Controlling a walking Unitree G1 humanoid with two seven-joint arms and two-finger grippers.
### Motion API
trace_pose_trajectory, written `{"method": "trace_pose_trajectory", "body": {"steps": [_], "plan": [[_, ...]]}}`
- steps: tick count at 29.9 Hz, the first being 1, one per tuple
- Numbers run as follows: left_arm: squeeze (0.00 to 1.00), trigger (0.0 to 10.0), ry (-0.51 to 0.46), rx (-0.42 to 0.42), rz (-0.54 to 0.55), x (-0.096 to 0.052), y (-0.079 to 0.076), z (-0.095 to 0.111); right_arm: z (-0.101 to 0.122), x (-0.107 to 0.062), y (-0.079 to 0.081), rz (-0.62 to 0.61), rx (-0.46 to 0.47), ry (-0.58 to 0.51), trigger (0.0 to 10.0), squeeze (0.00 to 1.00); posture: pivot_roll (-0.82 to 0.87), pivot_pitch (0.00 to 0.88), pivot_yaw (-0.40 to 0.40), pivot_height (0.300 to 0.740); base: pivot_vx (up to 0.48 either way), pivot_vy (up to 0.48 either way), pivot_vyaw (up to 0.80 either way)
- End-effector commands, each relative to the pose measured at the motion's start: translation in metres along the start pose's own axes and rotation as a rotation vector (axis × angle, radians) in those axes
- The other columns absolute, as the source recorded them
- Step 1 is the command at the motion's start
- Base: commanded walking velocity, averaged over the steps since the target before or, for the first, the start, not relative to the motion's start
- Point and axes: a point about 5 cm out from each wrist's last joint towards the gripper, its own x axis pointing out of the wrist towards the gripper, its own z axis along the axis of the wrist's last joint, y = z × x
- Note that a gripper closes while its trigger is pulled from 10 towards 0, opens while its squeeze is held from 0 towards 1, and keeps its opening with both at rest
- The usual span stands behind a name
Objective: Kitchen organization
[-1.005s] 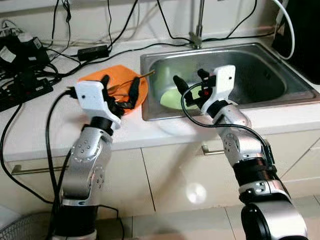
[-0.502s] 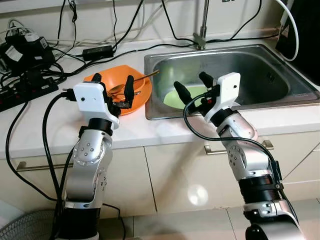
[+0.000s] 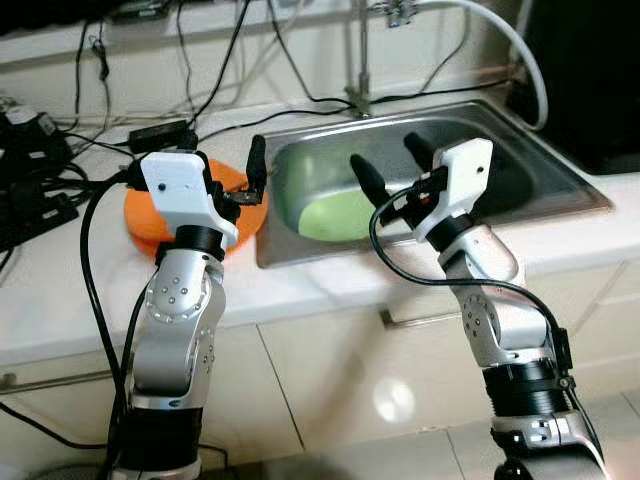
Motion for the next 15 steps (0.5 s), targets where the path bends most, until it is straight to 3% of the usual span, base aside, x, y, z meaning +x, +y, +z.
{"method": "trace_pose_trajectory", "body": {"steps": [1,15], "plan": [[0.0,10.0,-0.004,-0.01,0.028,-0.0006,0.006,0.0005,0.004,0.0039,0.0086,0.032,-0.004,-0.007,10.0,0.0,-0.02,0.0,0.101,0.74,0.0,0.0,0.0],[0.0,10.0,0.0,0.028,0.049,-0.0018,0.0079,-0.0002,0.0048,0.0052,0.013,0.045,0.006,-0.007,10.0,0.0,-0.02,0.0,0.094,0.74,0.0,0.0,0.0]]}}
